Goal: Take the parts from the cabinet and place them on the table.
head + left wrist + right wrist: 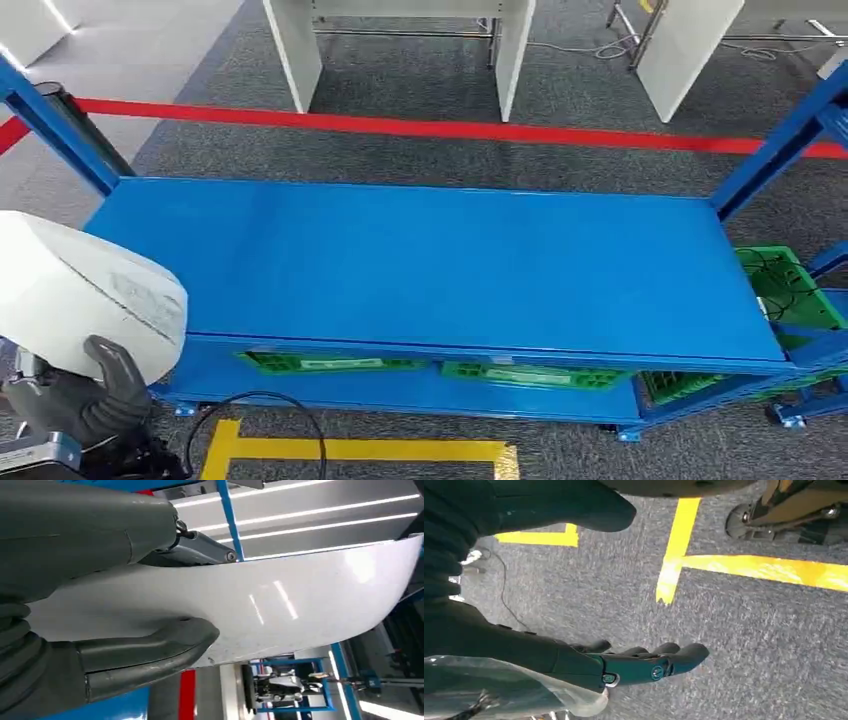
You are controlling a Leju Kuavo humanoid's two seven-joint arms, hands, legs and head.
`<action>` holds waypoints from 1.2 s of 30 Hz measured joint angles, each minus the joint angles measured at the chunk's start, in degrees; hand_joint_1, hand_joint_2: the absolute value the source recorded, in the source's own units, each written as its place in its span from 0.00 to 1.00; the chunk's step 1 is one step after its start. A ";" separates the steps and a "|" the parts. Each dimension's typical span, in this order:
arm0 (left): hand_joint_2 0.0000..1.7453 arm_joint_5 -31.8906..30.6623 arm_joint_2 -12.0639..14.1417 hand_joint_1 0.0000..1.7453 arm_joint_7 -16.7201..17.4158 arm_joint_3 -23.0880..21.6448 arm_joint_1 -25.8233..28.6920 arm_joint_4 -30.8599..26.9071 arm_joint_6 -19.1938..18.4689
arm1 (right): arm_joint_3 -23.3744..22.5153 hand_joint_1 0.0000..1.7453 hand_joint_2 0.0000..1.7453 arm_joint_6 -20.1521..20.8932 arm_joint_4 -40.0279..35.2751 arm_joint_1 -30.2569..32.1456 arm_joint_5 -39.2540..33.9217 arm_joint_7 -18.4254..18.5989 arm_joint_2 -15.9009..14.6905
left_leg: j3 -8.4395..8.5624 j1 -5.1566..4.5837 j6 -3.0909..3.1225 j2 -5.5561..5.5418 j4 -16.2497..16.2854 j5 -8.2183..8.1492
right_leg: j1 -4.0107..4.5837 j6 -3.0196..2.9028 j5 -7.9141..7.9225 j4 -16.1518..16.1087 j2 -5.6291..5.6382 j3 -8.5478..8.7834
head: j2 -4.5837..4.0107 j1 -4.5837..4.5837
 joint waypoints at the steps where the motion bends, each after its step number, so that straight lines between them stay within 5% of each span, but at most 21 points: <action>1: 1.00 0.00 -0.09 1.00 0.00 -0.02 -0.03 0.00 -0.02 | -0.07 0.00 1.00 0.00 0.00 -0.02 0.00 0.00 0.00 | -0.29 -0.03 0.30 0.03 0.01 0.20 | 0.05 -0.02 -2.64 3.49 -0.02 -1.31 | 0.00 0.15; 3: 1.00 0.00 -0.22 1.00 0.00 -0.09 -0.01 0.00 -0.02 | -0.33 0.00 1.00 0.00 0.00 -0.01 0.00 0.00 0.00 | -0.99 -0.32 0.85 0.17 0.08 0.65 | 0.08 0.15 -7.28 12.53 -0.02 -4.80 | 0.00 0.18; 5: 1.00 0.02 -0.24 1.00 0.00 -0.09 0.02 0.00 0.00 | -0.42 0.00 1.00 0.00 0.00 0.04 0.00 0.02 0.00 | -1.74 -0.67 0.99 0.19 0.16 1.21 | 0.22 0.03 -7.75 15.93 -0.02 -5.48 | 0.00 0.18; 6: 1.00 0.02 -0.26 1.00 0.00 -0.09 0.01 0.00 -0.02 | -0.44 0.00 1.00 0.00 0.00 0.04 0.00 0.02 0.00 | -1.97 -0.80 1.00 0.18 0.17 1.44 | 0.31 -0.21 -6.10 13.54 -0.02 -3.78 | 0.00 0.18; 8: 1.00 0.02 -0.28 1.00 0.00 -0.13 0.02 0.00 0.00 | -0.50 0.00 1.00 0.00 0.00 -0.06 0.04 0.00 0.00 | -2.30 -1.04 0.80 0.09 0.18 1.87 | 0.55 -0.95 -1.89 3.23 -0.01 2.61 | 0.00 0.18; 9: 1.00 0.02 -0.29 1.00 0.00 -0.18 0.02 0.00 -0.02 | -0.50 0.00 1.00 0.00 0.00 -0.21 0.09 -0.02 0.00 | -2.33 -1.01 0.59 0.10 0.30 2.03 | 0.80 -1.51 -1.67 -1.55 -0.01 5.49 | 0.00 0.15; 10: 1.00 0.02 -0.29 1.00 0.00 -0.18 0.01 0.00 -0.02 | -0.52 0.00 1.00 0.00 0.00 -0.32 0.11 -0.07 0.00 | -2.60 -1.28 0.26 0.09 0.41 2.28 | 0.87 -1.36 -1.69 -2.68 -0.06 6.74 | 0.00 0.09; 12: 1.00 -0.07 -0.33 1.00 0.02 -0.24 -0.01 0.00 0.00 | -0.52 0.00 1.00 0.00 0.00 -0.25 0.29 -0.22 0.04 | -2.68 -1.10 -0.48 0.17 0.38 2.89 | 1.13 -1.38 -1.33 -2.72 0.09 5.43 | 0.00 0.16; 14: 1.00 -0.09 -0.33 1.00 0.02 -0.22 0.00 0.00 0.00 | -0.57 0.00 1.00 0.00 0.00 -0.12 0.31 -0.24 0.11 | -2.80 -1.24 -1.20 0.04 0.15 3.63 | 0.84 -2.17 -0.35 -3.31 -0.12 4.89 | 0.00 0.20; 16: 1.00 -0.20 -0.31 1.00 0.04 -0.22 0.13 0.00 0.00 | -0.59 0.00 1.00 -0.11 0.00 -0.24 0.37 -0.28 0.28 | -4.12 -0.89 -1.90 -0.03 3.50 -1.39 | 0.59 -3.00 0.68 -3.46 -0.47 3.94 | 0.00 -0.15; 18: 1.00 -0.39 -0.29 1.00 0.20 -0.22 0.12 0.00 0.00 | -0.59 0.00 1.00 -0.13 0.02 -0.22 0.50 -0.39 0.33 | -6.33 -0.48 -2.57 0.00 12.34 -7.85 | 0.63 -3.08 1.65 -3.40 -0.68 3.31 | 0.00 -0.22; 19: 1.00 -0.55 -0.24 1.00 0.22 -0.22 0.14 0.02 0.00 | -0.61 0.00 1.00 -0.15 0.02 -0.18 0.57 -0.39 0.33 | -7.04 -0.39 -2.79 0.00 16.21 -9.48 | 0.63 -3.04 2.20 -3.28 -0.77 2.62 | 0.00 -0.26; 21: 1.00 -0.77 -0.22 1.00 0.22 -0.20 0.14 0.00 -0.02 | -0.70 0.00 1.00 -0.15 0.02 -0.16 0.77 -0.48 0.33 | -5.12 -0.12 -3.04 0.01 16.21 -8.10 | 0.62 -2.89 3.02 -3.05 -0.88 1.35 | 0.00 -0.26; 23: 1.00 -1.05 -0.24 1.00 0.22 -0.20 0.10 0.00 0.00 | -0.77 0.00 1.00 -0.15 0.02 -0.20 0.87 -0.55 0.42 | 1.49 0.12 -2.97 0.04 6.11 -3.90 | 0.56 -2.54 3.54 -2.61 -0.87 0.30 | 0.00 -0.26; 24: 1.00 -1.12 -0.24 1.00 0.22 -0.20 0.02 0.00 0.00 | -0.79 0.00 1.00 -0.15 0.02 -0.23 0.98 -0.57 0.48 | 4.69 0.18 -2.87 0.04 0.89 -2.93 | 0.56 -2.28 3.78 -2.32 -0.83 0.02 | 0.00 -0.28; 25: 1.00 -1.14 -0.24 1.00 0.24 -0.20 -0.07 0.00 0.00 | -0.81 0.00 1.00 -0.17 0.02 -0.27 1.01 -0.63 0.48 | 6.19 -0.11 -2.53 -0.02 -1.78 -4.04 | 0.83 -1.85 4.07 -2.12 -0.77 -0.44 | 0.00 -0.28; 29: 1.00 -1.33 -0.31 1.00 0.28 -0.09 0.03 0.00 0.00 | -0.85 0.00 1.00 -0.28 0.02 -0.22 1.25 -0.68 0.48 | 4.75 -0.41 -0.58 -0.04 -1.70 -2.70 | 0.69 -0.29 5.63 -2.36 -0.74 -0.73 | 0.00 -0.22; 30: 1.00 -1.47 -0.35 1.00 0.28 -0.09 -0.05 0.00 0.00 | -0.90 0.00 1.00 -0.31 0.02 -0.16 1.29 -0.68 0.48 | 4.39 -0.18 0.05 0.36 -1.95 -2.01 | 0.45 -0.09 4.41 -1.67 -0.42 -1.07 | 0.00 -0.13; 31: 1.00 -1.51 -0.39 1.00 0.28 -0.09 -0.03 0.00 0.00 | -0.90 0.00 1.00 -0.31 0.02 -0.16 1.29 -0.68 0.48 | 3.65 -0.22 0.64 0.38 -1.95 -1.44 | 0.51 0.04 1.16 0.46 -0.35 -2.38 | 0.00 -0.02; 34: 1.00 -1.62 -0.44 1.00 0.31 -0.09 -0.01 0.00 -0.02 | -0.90 0.00 1.00 -0.31 0.02 -0.25 1.31 -0.68 0.48 | 1.16 -0.59 1.16 0.46 -1.79 0.43 | 0.52 0.23 -7.19 13.00 -0.26 -5.70 | 0.00 0.02; 36: 1.00 -1.71 -0.46 1.00 0.37 -0.11 0.02 0.00 -0.02 | -0.90 0.00 1.00 -0.31 0.02 -0.23 1.31 -0.68 0.48 | -0.70 -0.87 1.14 0.46 -1.50 1.65 | 0.54 0.04 -5.37 15.04 -0.27 -4.60 | 0.00 0.04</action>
